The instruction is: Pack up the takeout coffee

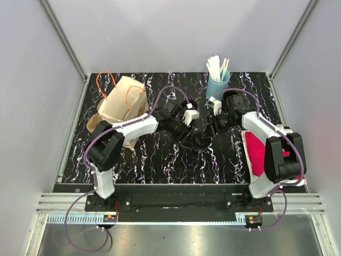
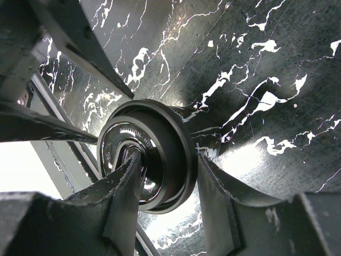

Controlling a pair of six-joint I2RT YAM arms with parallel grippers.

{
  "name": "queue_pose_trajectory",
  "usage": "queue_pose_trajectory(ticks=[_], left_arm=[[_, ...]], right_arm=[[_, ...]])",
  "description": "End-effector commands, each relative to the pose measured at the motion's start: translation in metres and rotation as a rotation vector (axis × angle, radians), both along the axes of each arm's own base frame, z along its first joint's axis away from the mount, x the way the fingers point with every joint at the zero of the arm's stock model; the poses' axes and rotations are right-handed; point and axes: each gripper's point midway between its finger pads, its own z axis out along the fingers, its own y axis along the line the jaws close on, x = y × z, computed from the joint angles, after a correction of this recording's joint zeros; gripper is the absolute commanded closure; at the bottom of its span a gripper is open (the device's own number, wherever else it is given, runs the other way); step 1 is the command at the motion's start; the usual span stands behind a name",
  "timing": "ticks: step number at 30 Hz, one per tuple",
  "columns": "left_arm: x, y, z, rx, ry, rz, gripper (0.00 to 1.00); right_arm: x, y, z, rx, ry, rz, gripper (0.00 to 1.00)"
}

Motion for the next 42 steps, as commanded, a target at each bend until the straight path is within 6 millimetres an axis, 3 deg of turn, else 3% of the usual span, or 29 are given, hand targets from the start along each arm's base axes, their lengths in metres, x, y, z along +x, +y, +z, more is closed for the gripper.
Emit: queue_pose_trajectory(ticks=[1,7,15,24,29,35,42], left_arm=[[0.013,-0.012,0.05,-0.114,-0.117,0.031,0.45],[0.014,-0.014,0.058,-0.129,-0.134,0.069,0.44],[0.008,-0.021,0.035,-0.08,-0.09,0.073,0.44],[0.007,-0.021,0.023,-0.032,-0.103,0.088,0.47],[0.013,-0.022,0.021,0.006,-0.175,0.102,0.48],[0.021,-0.022,0.034,0.044,-0.312,0.107,0.48],[0.014,-0.022,0.029,0.087,-0.408,0.063,0.48]], right_arm=[[-0.01,-0.022,-0.036,-0.171,0.02,-0.013,0.52],[-0.011,-0.02,-0.037,-0.169,0.023,-0.008,0.52],[-0.01,-0.021,-0.035,-0.166,0.019,-0.012,0.52],[-0.009,-0.02,-0.036,-0.166,0.019,-0.011,0.52],[-0.008,-0.021,-0.035,-0.169,0.011,-0.013,0.52],[-0.007,-0.022,-0.035,-0.171,0.008,-0.015,0.52],[-0.008,-0.022,-0.036,-0.173,0.011,-0.017,0.52]])
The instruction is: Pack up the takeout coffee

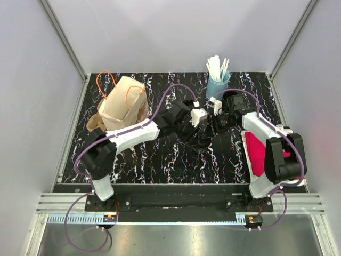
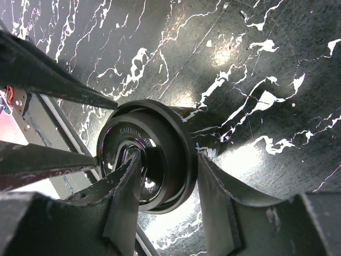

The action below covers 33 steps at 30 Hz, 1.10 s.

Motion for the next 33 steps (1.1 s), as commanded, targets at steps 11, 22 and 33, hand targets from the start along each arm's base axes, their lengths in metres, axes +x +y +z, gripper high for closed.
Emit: queue_pose_trajectory(ticks=[11,22,33], left_arm=[[0.008,0.006,-0.016,0.099,-0.201,-0.028,0.53],[0.005,0.008,-0.031,0.15,-0.232,-0.037,0.59],[-0.007,0.004,-0.051,0.238,-0.24,-0.063,0.61]], right_arm=[[-0.007,-0.022,-0.037,-0.177,0.019,-0.016,0.52],[-0.007,-0.023,-0.038,-0.182,0.019,-0.017,0.52],[-0.009,-0.028,-0.041,-0.211,0.013,-0.019,0.52]])
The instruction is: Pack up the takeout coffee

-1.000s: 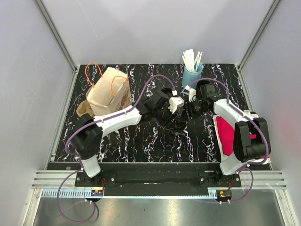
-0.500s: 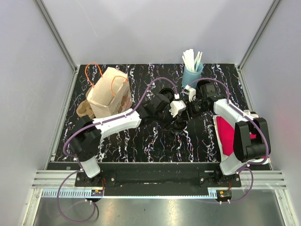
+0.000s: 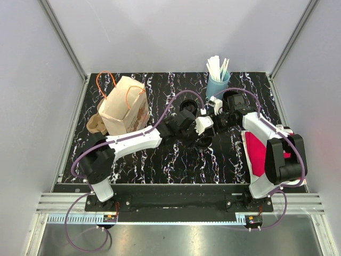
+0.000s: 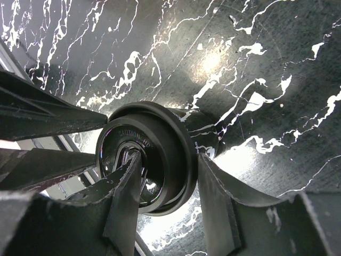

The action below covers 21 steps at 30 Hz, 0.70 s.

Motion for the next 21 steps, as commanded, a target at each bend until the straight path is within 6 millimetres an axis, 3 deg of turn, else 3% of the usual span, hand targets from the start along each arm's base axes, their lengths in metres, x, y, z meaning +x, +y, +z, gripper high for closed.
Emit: queue_pose_trajectory(ticks=[1,10,13,16,21], left_arm=[[-0.006,0.007,-0.049,0.154,-0.003,-0.009,0.61],[-0.015,0.008,-0.08,0.263,0.032,-0.038,0.62],[-0.014,0.005,-0.079,0.264,0.032,-0.038,0.62],[-0.004,-0.002,-0.057,0.217,-0.013,-0.028,0.63],[0.016,-0.009,0.014,0.094,-0.101,-0.038,0.55]], right_arm=[[-0.014,-0.025,-0.041,-0.19,0.039,-0.009,0.52],[-0.015,-0.028,-0.047,-0.205,0.047,-0.001,0.52],[-0.016,-0.027,-0.047,-0.207,0.05,0.004,0.52],[-0.016,-0.025,-0.044,-0.196,0.044,0.009,0.52],[-0.014,-0.025,-0.04,-0.189,0.034,0.004,0.52]])
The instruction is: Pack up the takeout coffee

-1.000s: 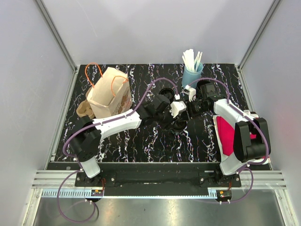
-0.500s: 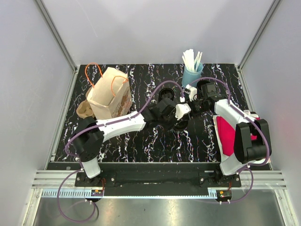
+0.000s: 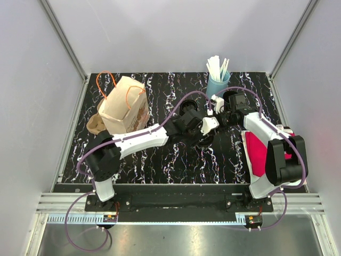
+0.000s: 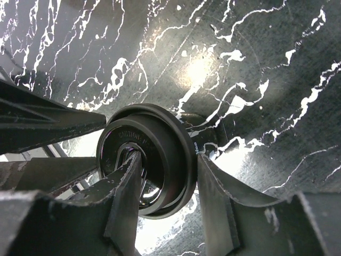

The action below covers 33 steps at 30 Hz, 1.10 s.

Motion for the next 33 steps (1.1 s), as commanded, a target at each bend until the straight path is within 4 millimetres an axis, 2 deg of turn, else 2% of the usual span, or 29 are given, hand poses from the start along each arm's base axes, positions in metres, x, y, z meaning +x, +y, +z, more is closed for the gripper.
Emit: queue_pose_trajectory(ticks=[1,5,11,14,20,28,33], left_arm=[[0.013,-0.003,0.031,-0.027,-0.053,-0.043,0.53],[0.026,0.004,0.071,-0.073,-0.097,-0.037,0.5],[0.041,0.021,0.087,-0.107,-0.099,0.006,0.45],[0.042,0.027,0.083,-0.112,-0.075,0.012,0.42],[0.036,0.034,0.063,-0.086,-0.022,-0.004,0.41],[0.023,0.033,0.049,-0.096,0.041,-0.066,0.4],[0.012,0.031,0.047,-0.118,0.073,-0.113,0.4]], right_arm=[[-0.023,-0.016,-0.04,-0.15,0.082,0.02,0.52],[-0.021,-0.015,-0.037,-0.145,0.074,0.015,0.52],[-0.02,-0.013,-0.031,-0.13,0.058,0.017,0.5],[-0.019,-0.011,-0.022,-0.116,0.04,0.019,0.46],[-0.014,-0.007,0.003,-0.087,-0.023,0.024,0.35],[-0.001,-0.001,0.056,-0.046,-0.15,0.038,0.25],[0.002,-0.003,0.074,-0.043,-0.201,0.036,0.22]])
